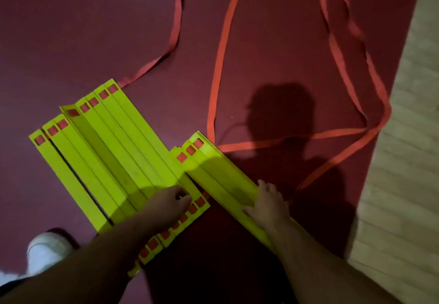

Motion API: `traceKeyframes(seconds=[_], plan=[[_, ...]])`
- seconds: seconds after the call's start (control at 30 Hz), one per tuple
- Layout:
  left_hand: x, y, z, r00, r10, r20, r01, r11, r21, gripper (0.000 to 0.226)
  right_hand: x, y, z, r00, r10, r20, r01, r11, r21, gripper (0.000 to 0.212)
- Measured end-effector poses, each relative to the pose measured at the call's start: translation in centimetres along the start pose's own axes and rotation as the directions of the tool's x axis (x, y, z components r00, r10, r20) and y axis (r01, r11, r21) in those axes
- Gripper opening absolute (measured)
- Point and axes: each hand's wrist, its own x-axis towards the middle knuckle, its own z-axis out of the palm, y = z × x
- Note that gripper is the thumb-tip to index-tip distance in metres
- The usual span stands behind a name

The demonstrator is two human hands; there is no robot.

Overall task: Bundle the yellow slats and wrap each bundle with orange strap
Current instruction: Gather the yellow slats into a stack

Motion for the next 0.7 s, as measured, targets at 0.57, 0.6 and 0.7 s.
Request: traceKeyframes(seconds=[0.57,0.6,0.7], plan=[[2.4,-3.9,1.9,0.992,-0.129,0.001,0.129,0.987,-0.099,0.008,3.0,-1.1,6.5,1.000,0.005,-0.027,-0.011,0.981,-0.193,0.106],[2.3,-3.8,1.9,0.991,-0.133,0.004,0.133,0.986,-0.096,0.008,2.9,-1.2,6.8,1.000,0.005,-0.013,-0.007,0.979,-0.204,0.108],[2.3,-3.7,1.8,0.992,-0.129,-0.005,0.127,0.986,-0.111,0.009,2.6,-1.7,7.3,1.000,-0.023,-0.009,0.020,0.970,-0.243,0.100]])
